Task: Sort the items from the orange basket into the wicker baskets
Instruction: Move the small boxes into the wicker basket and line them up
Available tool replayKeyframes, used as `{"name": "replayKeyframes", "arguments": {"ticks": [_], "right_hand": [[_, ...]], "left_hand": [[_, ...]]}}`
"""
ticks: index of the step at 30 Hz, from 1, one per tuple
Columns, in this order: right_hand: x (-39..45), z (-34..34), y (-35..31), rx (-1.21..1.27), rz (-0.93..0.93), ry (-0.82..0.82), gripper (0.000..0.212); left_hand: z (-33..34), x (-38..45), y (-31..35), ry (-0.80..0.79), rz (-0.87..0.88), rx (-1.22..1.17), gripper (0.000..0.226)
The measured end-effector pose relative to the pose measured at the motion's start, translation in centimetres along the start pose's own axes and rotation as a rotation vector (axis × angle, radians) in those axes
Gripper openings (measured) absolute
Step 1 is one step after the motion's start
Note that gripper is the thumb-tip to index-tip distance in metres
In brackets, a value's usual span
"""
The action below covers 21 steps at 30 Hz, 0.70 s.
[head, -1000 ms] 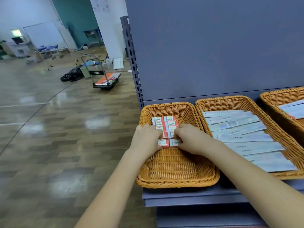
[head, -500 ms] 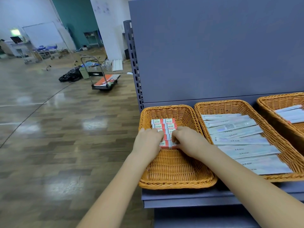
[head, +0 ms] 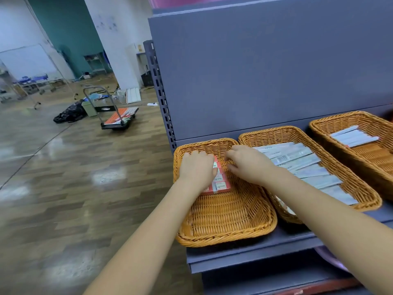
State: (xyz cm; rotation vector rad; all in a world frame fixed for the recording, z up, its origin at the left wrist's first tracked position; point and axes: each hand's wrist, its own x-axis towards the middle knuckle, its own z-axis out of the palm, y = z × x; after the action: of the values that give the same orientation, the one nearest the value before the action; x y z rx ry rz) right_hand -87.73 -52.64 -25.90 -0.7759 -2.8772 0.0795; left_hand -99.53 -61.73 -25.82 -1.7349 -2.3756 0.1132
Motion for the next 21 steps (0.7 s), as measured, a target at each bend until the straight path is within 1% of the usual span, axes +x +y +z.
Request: {"name": "replayKeyframes", "arguments": {"ticks": [3, 6, 11, 14, 17, 21], "right_hand": [[-0.6, -0.9, 1.8, -0.032, 0.061, 0.082, 0.03], [-1.7, -1.8, 3.9, -0.051, 0.113, 0.082, 0.032], [-4.6, -3.2, 8.6, -0.104, 0.19, -0.009, 0.035], [-7.0, -4.2, 12.2, -0.1, 0.228, -0.018, 0.037], [-9.4, -4.8, 16.3, -0.116, 0.263, -0.026, 0.032], [-12.2, -5.9, 21.7, -0.139, 0.288, -0.008, 0.034]], "left_hand": [[-0.7, 1.3, 1.2, 0.094, 0.031, -0.03, 0.036], [-1.8, 2.5, 3.1, 0.137, 0.066, -0.031, 0.036], [-3.2, 4.5, 8.8, 0.124, 0.128, -0.035, 0.035], [-3.9, 5.6, 13.3, 0.101, 0.169, -0.06, 0.037], [-4.6, 6.9, 17.9, 0.087, 0.187, -0.081, 0.038], [-5.6, 8.6, 23.6, 0.107, 0.17, -0.084, 0.034]]}}
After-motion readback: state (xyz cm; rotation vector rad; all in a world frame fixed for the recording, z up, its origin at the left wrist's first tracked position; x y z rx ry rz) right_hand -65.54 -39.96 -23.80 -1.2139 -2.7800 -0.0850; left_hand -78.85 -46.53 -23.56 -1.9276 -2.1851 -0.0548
